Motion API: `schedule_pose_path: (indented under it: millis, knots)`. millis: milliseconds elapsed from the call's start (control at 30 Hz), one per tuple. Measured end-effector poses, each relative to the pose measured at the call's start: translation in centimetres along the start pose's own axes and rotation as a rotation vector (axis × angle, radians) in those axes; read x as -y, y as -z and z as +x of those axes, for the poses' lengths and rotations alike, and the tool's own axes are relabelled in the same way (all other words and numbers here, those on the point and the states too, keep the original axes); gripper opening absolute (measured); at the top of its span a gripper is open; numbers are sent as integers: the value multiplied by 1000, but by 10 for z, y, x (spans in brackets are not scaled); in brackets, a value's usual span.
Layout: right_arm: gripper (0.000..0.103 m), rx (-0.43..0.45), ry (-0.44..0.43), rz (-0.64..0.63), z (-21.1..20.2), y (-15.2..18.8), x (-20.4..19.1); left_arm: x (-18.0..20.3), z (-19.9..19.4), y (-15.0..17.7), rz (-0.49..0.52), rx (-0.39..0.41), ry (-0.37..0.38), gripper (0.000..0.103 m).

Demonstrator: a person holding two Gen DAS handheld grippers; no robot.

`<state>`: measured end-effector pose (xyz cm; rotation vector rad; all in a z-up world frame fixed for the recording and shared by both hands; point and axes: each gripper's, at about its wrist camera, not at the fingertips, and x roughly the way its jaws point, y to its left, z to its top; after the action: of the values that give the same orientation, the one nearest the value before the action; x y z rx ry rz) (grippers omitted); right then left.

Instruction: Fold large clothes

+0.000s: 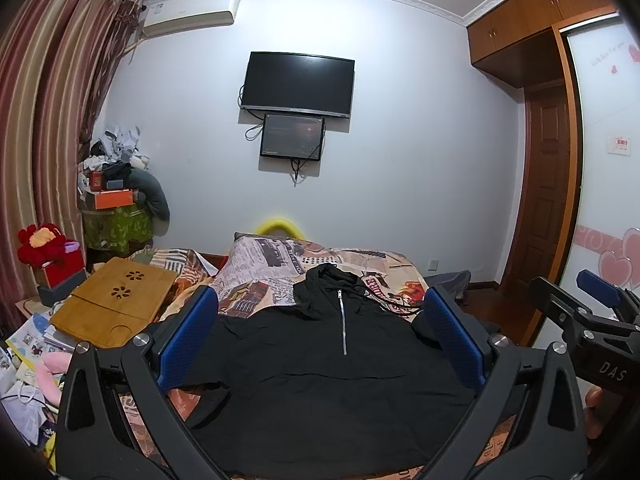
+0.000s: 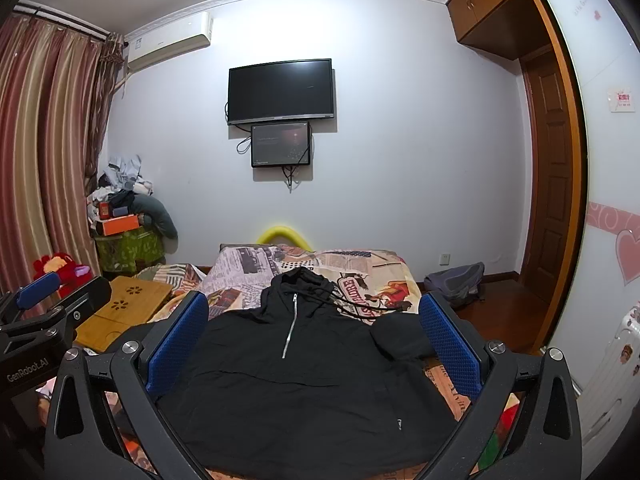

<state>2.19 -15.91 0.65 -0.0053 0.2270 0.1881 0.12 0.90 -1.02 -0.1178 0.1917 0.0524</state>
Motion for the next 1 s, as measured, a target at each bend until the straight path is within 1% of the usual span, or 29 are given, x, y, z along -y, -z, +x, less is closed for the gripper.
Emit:
schedule_pose_path:
  millis: [167,600,1000]
  knots:
    - [103,0,3,-3,2,0,1,-1,3,-1,-3,-12,4,103]
    - [103,11,8,2,2,-1,4,8,3,-3,29,3,-17,103]
    - [103,8,8,4,3,-1,5,15,5,1,45,6,-21,103]
